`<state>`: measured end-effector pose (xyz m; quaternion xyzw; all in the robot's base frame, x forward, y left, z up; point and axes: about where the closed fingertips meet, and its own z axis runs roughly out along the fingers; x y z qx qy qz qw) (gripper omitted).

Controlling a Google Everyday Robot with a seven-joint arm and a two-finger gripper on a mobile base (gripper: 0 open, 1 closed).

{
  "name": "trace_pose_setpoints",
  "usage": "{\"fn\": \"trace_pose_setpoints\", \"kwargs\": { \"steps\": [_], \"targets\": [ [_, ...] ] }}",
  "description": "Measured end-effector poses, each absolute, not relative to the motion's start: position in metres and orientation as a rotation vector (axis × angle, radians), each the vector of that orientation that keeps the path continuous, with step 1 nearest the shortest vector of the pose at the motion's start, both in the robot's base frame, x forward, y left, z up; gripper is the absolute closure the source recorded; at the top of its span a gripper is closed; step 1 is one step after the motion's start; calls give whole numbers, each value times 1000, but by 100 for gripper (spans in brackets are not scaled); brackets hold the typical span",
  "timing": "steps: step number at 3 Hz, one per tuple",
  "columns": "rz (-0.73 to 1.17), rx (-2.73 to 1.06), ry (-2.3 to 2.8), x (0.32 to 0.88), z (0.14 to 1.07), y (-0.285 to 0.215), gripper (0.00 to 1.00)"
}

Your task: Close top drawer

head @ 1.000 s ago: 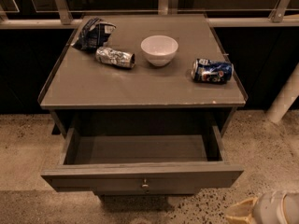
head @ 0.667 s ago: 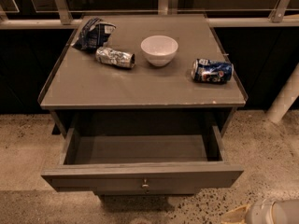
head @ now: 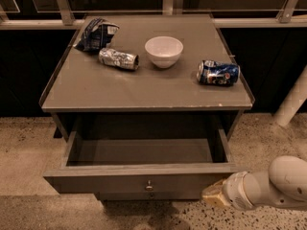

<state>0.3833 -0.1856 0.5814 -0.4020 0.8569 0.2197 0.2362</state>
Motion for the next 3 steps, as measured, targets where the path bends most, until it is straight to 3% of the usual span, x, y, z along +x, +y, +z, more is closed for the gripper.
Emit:
{"fn": "trace_pose_setpoints", "kwargs": {
  "steps": [1, 3],
  "targets": [
    [602, -1102, 2350, 383, 581, -186, 100],
    [417, -1194, 2259, 401, 593, -172, 100]
  ]
}}
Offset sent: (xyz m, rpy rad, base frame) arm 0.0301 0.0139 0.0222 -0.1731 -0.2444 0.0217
